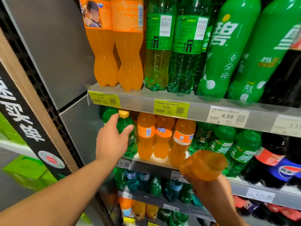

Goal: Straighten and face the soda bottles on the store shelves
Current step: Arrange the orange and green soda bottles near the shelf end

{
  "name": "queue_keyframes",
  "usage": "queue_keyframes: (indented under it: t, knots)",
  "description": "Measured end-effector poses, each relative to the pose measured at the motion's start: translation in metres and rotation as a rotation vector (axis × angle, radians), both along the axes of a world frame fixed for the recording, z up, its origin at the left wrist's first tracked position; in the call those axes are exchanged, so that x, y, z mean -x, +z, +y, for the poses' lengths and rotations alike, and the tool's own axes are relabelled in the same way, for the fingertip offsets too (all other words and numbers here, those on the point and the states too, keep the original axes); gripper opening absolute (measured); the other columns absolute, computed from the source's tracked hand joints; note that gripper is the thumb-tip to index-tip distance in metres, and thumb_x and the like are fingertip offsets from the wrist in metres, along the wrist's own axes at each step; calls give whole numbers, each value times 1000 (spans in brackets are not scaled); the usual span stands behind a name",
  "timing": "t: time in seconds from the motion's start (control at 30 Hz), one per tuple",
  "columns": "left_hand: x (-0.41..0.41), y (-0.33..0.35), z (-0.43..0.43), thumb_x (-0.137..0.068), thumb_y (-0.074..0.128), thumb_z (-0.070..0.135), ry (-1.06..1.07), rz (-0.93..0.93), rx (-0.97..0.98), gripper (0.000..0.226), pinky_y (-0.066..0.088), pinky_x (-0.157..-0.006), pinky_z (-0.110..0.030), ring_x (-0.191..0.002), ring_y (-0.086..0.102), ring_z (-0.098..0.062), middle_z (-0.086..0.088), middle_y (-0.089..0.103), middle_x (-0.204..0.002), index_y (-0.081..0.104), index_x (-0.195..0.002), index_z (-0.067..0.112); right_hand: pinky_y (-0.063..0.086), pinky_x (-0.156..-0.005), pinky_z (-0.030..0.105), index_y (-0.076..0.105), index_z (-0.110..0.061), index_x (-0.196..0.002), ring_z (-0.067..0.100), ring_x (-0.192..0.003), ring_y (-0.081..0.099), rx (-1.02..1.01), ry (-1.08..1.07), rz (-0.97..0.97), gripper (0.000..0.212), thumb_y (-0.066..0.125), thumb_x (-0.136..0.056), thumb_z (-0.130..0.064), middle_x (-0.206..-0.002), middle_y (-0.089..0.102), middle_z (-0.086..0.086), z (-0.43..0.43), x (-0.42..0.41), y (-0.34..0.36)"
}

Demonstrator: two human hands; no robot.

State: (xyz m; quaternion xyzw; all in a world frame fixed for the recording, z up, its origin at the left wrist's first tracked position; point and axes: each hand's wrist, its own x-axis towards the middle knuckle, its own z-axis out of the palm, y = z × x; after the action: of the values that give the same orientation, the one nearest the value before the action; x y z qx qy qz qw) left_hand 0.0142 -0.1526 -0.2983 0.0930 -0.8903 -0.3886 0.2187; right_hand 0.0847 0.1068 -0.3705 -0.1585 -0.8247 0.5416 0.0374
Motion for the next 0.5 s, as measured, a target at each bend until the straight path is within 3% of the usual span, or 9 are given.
queue_keyframes:
  t: [0.1,0.17,0.23,0.3,0.43,0.5]
  knots:
    - [-29,0,-5,-88,66,35,-12,113,-34,30,34,-49,-25,-51,52,-12,2,50,-52,55,-114,24,52,-58,24,68,-29,-83,6,-63,64,-120,98,17,33,75,-65,-56,-72,70,-7,-12,-12,-1]
    - [-48,6,-8,-87,68,30,-4,153,-88,29,34,-46,-16,-52,53,-9,2,45,-44,55,-113,30,55,-63,30,70,-29,-82,6,-69,66,-164,108,3,29,81,-63,-48,-78,72,-5,-23,-14,-2]
    - [-68,10,-14,-86,68,29,-12,155,-96,33,37,-50,-12,-55,54,-4,1,47,-44,53,-115,37,56,-72,36,70,-29,-85,16,-79,69,-149,111,-17,42,80,-54,-54,-85,73,-6,-40,-14,0]
    - [-85,12,-22,-84,68,33,-26,134,-101,33,37,-49,-16,-52,52,-7,6,53,-50,52,-112,42,55,-77,37,70,-31,-90,20,-87,69,-125,130,-19,44,82,-55,-55,-91,74,-8,-59,-11,0]
    - [-118,10,-39,-80,71,37,-2,57,-108,29,36,-46,-30,-46,49,-6,9,55,-48,51,-96,49,56,-74,39,70,-37,-88,9,-81,67,-65,199,99,21,84,-72,-39,-86,74,-15,-97,-2,8]
    - [-132,10,-45,-76,77,29,-5,68,-73,46,38,-46,-28,-47,51,-4,17,57,-52,48,-93,61,55,-68,39,67,-29,-83,13,-74,65,-69,193,73,22,77,-71,-45,-81,73,-9,-115,3,11]
